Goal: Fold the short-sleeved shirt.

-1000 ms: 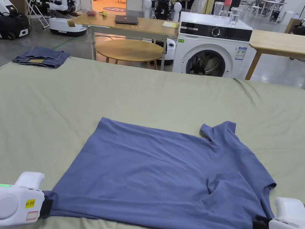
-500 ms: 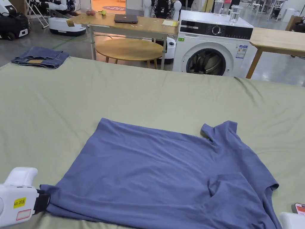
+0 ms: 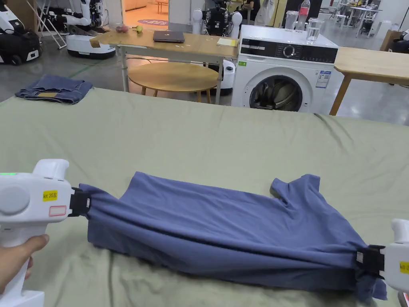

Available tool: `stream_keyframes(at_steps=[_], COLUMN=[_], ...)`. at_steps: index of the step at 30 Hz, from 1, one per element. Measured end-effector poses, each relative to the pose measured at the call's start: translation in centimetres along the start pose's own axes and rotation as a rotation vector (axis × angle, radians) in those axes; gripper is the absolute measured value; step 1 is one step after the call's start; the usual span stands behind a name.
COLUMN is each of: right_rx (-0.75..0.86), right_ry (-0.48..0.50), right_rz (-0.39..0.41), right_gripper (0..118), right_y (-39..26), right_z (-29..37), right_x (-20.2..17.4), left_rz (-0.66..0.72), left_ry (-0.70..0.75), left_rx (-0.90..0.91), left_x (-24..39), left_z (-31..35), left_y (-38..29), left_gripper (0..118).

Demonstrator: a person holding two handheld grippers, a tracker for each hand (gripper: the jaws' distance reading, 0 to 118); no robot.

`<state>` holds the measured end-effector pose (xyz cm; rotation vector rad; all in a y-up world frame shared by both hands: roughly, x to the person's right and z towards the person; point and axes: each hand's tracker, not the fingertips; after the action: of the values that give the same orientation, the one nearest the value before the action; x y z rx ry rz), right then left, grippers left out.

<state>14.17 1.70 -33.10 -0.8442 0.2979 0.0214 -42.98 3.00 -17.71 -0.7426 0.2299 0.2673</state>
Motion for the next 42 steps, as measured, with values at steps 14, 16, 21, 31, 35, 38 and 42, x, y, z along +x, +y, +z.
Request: stream_keyframes(at_steps=[14, 16, 21, 31, 35, 38, 42], right_rx=[-0.110, -0.121, 0.035, 0.444, 0.529, 0.566, 0.580], right_ry=[-0.039, -0.050, -0.137, -0.054, 0.012, -0.010, -0.006], right_rz=[0.012, 0.025, 0.100, 0.111, 0.073, 0.093, 0.087], right_gripper=[6, 7, 59, 21, 0, 0, 0], right_y=[5.1, 4.6, 4.3, 0.7, -1.4, -2.6, -3.2], right_z=[-13.3, -13.9, -11.3, -2.0, 0.1, 1.2, 1.8], right_x=[0.3, 0.2, -1.5, -9.1, -12.0, -13.6, -14.1], left_rz=[0.041, 0.032, 0.022, -0.021, -0.098, -0.096, -0.104], left_ry=[0.049, 0.052, 0.030, -0.082, -0.008, -0.022, 0.034], left_rx=[-0.203, -0.218, -0.181, 0.272, 0.368, 0.363, 0.349], left_x=[-0.4, -0.2, 0.4, 6.2, 8.4, 8.8, 8.2], left_z=[-12.9, -13.4, -11.7, -1.6, 0.7, 2.0, 3.0], left_y=[2.2, 1.9, 1.6, -1.3, -3.2, -4.3, -5.3], left_gripper=[0, 0, 38, 41, 0, 0, 0])
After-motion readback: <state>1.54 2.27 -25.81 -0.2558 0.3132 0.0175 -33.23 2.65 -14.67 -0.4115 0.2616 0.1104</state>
